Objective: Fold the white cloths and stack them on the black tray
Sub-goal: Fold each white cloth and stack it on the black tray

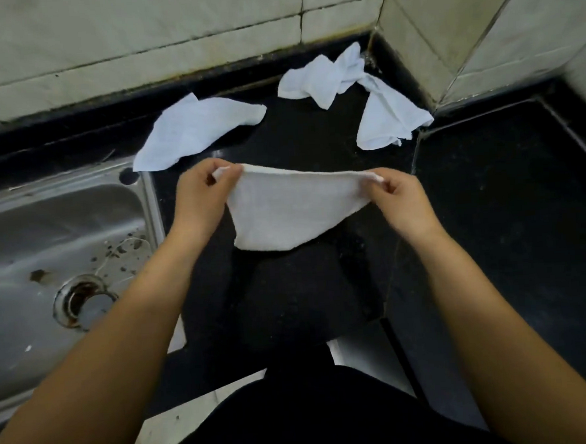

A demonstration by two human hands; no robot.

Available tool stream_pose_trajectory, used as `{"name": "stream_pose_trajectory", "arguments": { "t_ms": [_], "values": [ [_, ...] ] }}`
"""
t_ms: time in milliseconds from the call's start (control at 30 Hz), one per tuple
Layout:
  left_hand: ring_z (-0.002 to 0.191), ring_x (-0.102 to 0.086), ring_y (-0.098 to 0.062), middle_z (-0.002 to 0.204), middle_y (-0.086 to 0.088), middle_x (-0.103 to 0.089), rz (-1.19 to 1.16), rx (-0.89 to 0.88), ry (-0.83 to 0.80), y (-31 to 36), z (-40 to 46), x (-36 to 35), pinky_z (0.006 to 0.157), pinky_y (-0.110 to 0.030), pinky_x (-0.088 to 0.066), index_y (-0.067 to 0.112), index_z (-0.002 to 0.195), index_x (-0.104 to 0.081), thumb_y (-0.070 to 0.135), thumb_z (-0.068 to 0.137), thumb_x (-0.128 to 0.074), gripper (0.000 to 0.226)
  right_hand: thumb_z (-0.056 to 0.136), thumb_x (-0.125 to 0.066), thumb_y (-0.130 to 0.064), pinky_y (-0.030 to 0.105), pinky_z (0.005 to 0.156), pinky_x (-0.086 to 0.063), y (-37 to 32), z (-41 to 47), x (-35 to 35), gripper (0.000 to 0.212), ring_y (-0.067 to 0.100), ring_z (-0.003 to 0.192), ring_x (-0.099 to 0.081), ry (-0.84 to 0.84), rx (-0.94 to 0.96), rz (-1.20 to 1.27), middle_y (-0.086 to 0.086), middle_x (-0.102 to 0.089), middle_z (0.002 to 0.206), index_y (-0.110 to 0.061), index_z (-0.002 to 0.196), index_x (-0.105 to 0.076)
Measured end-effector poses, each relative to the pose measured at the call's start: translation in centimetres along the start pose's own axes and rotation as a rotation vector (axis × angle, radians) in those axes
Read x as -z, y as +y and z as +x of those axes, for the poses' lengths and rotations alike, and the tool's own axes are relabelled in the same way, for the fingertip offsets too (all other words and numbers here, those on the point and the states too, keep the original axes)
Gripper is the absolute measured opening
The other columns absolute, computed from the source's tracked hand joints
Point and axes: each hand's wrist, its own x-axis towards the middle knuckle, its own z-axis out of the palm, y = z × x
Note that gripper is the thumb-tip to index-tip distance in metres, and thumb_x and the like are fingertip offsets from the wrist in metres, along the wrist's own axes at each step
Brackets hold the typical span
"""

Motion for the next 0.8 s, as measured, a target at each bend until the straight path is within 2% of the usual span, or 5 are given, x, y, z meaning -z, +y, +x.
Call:
{"name": "stream_pose_trajectory", "arguments": {
  "t_ms": [233, 400, 533, 667, 800],
  "values": [
    [0.081, -0.048, -0.019, 0.083, -0.008, -0.050, -0.424, 0.001, 0.033, 4.6, 2.2, 1.6, 0.075, -0.036, -0.043, 0.012, 0.078, -0.059, 0.033, 0.090, -0.056, 0.024, 0.092, -0.057, -0.016, 0.027, 0.081, -0.051, -6.5, 2.1, 3.0, 0.020, 0.012, 0.078, -0.059, 0.163, 0.103, 0.314, -0.005, -0.063, 0.075, -0.023, 0.076, -0.066],
    [0.086, -0.063, -0.012, 0.091, -0.001, -0.065, -0.555, 0.015, -0.071, 3.6, 0.3, 1.8, 0.081, -0.032, -0.053, 0.015, 0.088, -0.064, 0.019, 0.098, -0.047, 0.020, 0.093, -0.056, -0.017, 0.027, 0.084, -0.053, -5.6, 0.5, 3.5, 0.013, 0.007, 0.084, -0.063, 0.195, 0.123, 0.349, -0.008, -0.068, 0.085, -0.023, 0.090, -0.068],
    [0.084, -0.065, -0.014, 0.088, 0.001, -0.070, -0.467, 0.276, -0.202, -1.7, -3.2, 0.1, 0.072, -0.022, -0.057, 0.005, 0.106, -0.064, 0.014, 0.095, -0.051, 0.020, 0.093, -0.057, -0.012, 0.022, 0.075, -0.048, 0.4, -2.8, 2.1, 0.017, 0.003, 0.074, -0.059, 0.150, -0.047, 0.286, -0.005, -0.067, 0.079, -0.023, 0.085, -0.068],
    [0.082, -0.062, -0.017, 0.086, -0.004, -0.067, -0.106, 0.512, -0.497, -5.5, -6.3, -1.2, 0.070, -0.024, -0.053, 0.007, 0.082, -0.066, 0.021, 0.093, -0.056, 0.021, 0.093, -0.057, -0.013, 0.038, 0.083, -0.049, 5.9, -6.9, 1.4, 0.013, 0.020, 0.083, -0.061, -0.079, -0.352, 0.175, 0.014, -0.068, 0.091, -0.014, 0.089, -0.069],
    [0.078, -0.063, -0.013, 0.083, -0.001, -0.066, 0.029, 0.521, -0.577, -6.7, -6.6, -1.4, 0.073, -0.026, -0.051, 0.012, 0.076, -0.066, 0.026, 0.092, -0.057, 0.022, 0.093, -0.055, -0.008, 0.029, 0.078, -0.051, 7.3, -7.6, 1.1, 0.012, 0.022, 0.086, -0.060, -0.145, -0.462, 0.100, 0.016, -0.066, 0.094, -0.004, 0.095, -0.067]
  ]
}}
